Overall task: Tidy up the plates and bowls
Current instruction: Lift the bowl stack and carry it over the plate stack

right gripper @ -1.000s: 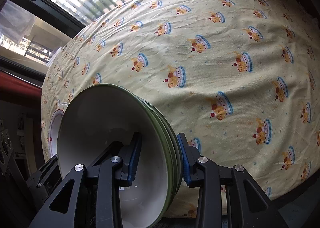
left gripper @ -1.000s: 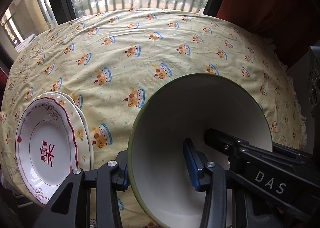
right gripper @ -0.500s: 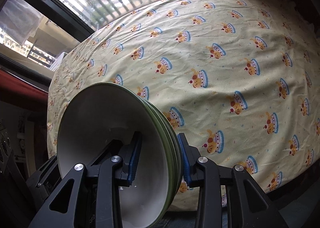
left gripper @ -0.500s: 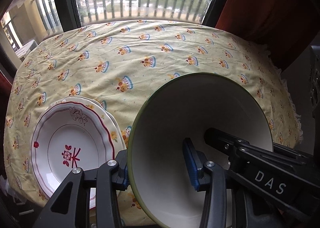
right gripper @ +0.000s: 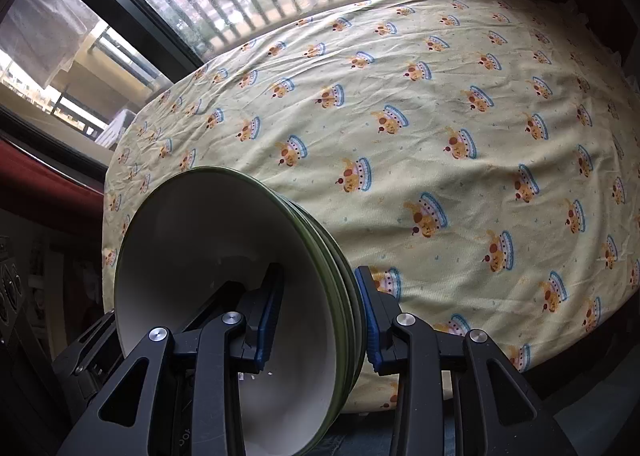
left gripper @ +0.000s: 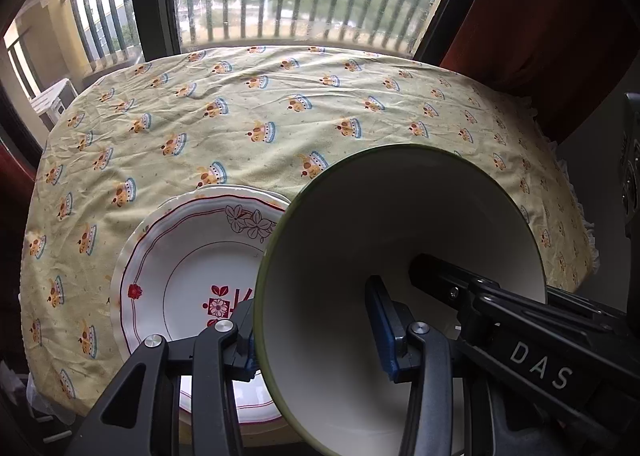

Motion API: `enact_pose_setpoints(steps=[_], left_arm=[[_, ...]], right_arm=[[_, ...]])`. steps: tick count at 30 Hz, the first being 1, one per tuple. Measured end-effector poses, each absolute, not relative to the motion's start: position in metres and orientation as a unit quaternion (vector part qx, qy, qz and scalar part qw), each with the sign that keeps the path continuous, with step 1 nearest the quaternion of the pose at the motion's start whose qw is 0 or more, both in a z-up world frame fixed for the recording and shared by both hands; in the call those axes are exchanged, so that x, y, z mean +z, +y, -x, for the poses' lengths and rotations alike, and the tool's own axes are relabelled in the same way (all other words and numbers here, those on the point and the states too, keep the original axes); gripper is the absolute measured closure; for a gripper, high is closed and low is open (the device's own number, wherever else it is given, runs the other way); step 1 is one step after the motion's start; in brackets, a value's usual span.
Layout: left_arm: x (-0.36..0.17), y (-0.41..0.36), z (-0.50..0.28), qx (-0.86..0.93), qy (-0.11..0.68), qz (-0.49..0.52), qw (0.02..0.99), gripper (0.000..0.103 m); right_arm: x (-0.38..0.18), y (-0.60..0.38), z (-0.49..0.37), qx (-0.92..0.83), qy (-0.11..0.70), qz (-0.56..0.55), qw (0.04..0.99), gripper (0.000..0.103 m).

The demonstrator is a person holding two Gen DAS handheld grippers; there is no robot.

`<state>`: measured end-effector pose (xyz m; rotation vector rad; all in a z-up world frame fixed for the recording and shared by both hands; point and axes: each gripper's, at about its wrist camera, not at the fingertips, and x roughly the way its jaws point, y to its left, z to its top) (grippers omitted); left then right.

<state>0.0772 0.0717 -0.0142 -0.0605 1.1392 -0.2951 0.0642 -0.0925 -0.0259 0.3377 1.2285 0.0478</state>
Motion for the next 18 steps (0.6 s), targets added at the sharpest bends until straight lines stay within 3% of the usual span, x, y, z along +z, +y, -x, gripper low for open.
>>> enact_pose_setpoints(steps=[18], left_arm=[[-0.039, 0.161, -0.089, -0.123, 0.564, 0.054, 0.815, 0.06]], right_arm=[[-0.048, 0.003, -0.076, 0.03, 0.597, -0.139, 0.789, 0.064]])
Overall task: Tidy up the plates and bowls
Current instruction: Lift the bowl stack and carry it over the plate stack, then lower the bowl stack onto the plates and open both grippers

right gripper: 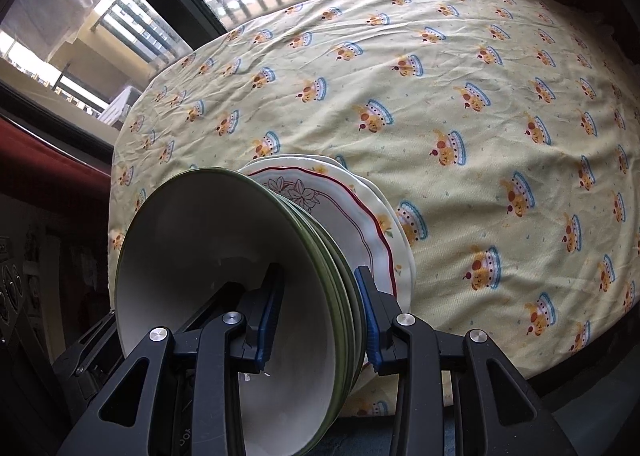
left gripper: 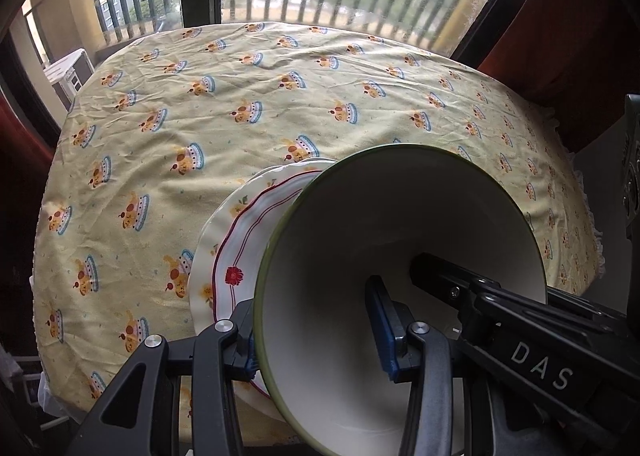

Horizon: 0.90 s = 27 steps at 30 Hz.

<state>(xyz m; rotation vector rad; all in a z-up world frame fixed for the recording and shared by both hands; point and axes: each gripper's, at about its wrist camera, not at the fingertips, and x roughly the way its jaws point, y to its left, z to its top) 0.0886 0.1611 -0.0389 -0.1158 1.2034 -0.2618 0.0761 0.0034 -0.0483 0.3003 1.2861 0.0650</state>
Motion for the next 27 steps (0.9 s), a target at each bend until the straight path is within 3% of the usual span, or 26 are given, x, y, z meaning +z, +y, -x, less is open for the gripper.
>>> enact_pose_setpoints(steps=[17, 23, 27], left_arm=[[-0.05, 0.176, -0.101, -0.137, 0.548, 0.05, 0.824, 0.06], [-0.05, 0.176, -0.094, -0.122, 0.532, 0.033, 0.837, 0.043], [-0.047, 0.18, -0.088, -0.093, 0.517, 0.033, 0.851, 0.022]], right_arm=[[-0.059, 0.026, -0.091, 0.005, 0.597, -0.121, 0.793, 0.063], [-0.061, 0.02, -0.082, -0.004, 0.584, -0.125, 0.802, 0.059], [-0.055, 0.016, -0.08, -0.015, 0.568, -0.09, 0.818, 0.037]])
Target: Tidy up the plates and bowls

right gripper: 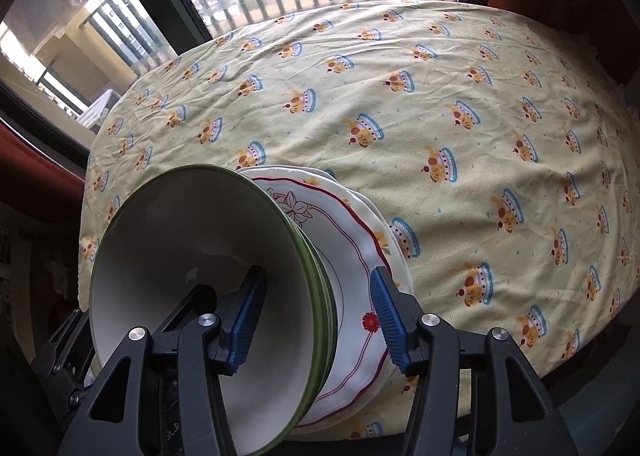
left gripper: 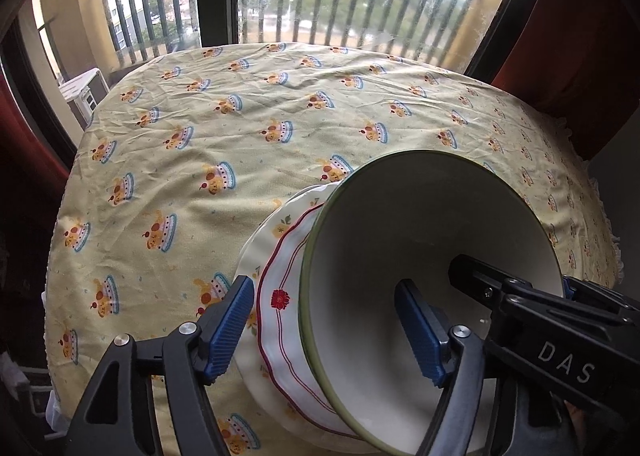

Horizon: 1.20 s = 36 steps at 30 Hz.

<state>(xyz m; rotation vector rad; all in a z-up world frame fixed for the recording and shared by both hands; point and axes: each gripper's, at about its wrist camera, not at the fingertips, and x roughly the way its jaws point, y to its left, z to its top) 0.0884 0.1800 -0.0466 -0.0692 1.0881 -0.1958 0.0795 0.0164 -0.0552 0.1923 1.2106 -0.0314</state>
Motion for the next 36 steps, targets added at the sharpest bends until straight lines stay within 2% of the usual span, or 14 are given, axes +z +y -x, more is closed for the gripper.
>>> enact_pose_setpoints(steps=[1, 4, 10, 19, 25, 36], left_arm=[[-0.045, 0.181, -0.086, -0.085, 0.511, 0.029, 0.855, 0.017], [-0.036, 0.178, -0.076, -0.07, 0.487, 0.009, 0.87, 0.012], [-0.018, 0.168, -0.041, -0.045, 0.435, 0.016, 0.899, 0.008], [-0.002, 0.153, 0.007, -0.018, 0.373, 0.026, 0.927, 0.002], [0.001, 0.149, 0.029, -0.009, 0.345, 0.032, 0.938, 0.0], [-0.023, 0.129, 0.062, -0.02, 0.315, 0.022, 0.949, 0.0]], right_arm=[[-0.053, 0.015, -0.078, -0.015, 0.562, -0.079, 0.823, 0.031], [-0.046, 0.011, -0.071, -0.008, 0.538, -0.05, 0.841, 0.021], [-0.03, -0.006, -0.048, 0.015, 0.495, -0.056, 0.867, 0.016], [-0.003, -0.027, -0.003, 0.043, 0.414, -0.016, 0.909, 0.009], [0.008, -0.035, 0.022, 0.035, 0.371, 0.013, 0.928, 0.009], [-0.01, -0.065, 0.075, -0.001, 0.32, 0.018, 0.947, 0.008]])
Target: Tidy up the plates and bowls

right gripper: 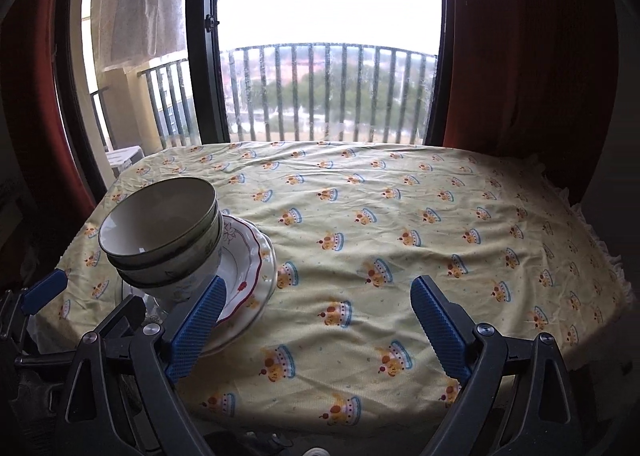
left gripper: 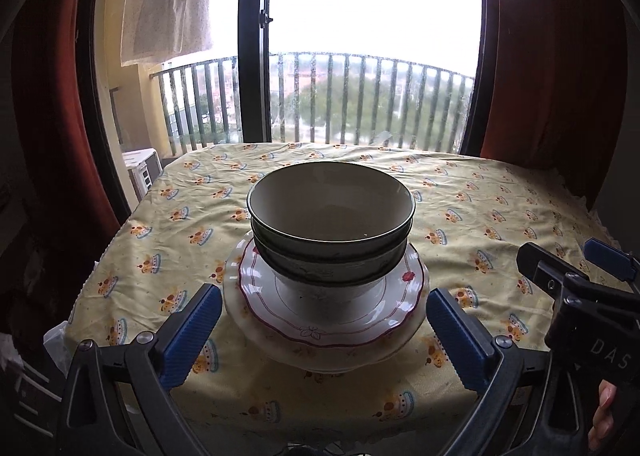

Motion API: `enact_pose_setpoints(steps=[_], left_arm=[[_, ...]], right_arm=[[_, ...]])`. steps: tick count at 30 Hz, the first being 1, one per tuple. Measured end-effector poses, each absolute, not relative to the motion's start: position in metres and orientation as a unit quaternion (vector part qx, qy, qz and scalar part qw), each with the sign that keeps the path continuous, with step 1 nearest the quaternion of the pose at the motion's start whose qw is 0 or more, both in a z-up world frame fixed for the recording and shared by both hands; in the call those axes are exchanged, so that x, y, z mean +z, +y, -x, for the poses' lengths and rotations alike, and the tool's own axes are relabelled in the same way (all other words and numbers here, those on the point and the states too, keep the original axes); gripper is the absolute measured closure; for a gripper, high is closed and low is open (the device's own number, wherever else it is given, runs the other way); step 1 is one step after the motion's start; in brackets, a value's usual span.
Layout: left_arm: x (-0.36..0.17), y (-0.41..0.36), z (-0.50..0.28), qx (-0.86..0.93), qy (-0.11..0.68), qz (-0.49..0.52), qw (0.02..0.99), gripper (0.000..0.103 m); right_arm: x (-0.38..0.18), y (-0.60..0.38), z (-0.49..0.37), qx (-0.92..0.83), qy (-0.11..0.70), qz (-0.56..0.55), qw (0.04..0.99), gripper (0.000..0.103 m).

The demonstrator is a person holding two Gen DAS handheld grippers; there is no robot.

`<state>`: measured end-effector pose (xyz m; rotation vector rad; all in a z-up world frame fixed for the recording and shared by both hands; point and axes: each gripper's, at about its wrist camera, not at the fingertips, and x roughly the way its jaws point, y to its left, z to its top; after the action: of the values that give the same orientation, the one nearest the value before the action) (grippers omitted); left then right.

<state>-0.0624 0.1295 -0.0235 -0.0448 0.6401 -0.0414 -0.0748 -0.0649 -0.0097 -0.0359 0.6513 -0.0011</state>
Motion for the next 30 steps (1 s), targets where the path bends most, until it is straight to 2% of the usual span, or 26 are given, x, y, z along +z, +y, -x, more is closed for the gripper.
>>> enact_pose_setpoints(steps=[6, 13, 30], left_arm=[[-0.026, 0.119, 0.071, -0.027, 0.314, 0.014, 0.949, 0.0], [-0.025, 0.113, 0.081, -0.024, 0.306, 0.012, 0.952, 0.0], [-0.023, 0.114, 0.086, -0.006, 0.301, 0.038, 0.953, 0.0]], right_arm=[[-0.021, -0.082, 0.09, -0.02, 0.314, 0.001, 0.949, 0.007], [-0.021, -0.093, 0.103, -0.026, 0.305, -0.012, 0.952, 0.0], [-0.021, -0.099, 0.103, -0.019, 0.301, 0.007, 0.953, 0.0]])
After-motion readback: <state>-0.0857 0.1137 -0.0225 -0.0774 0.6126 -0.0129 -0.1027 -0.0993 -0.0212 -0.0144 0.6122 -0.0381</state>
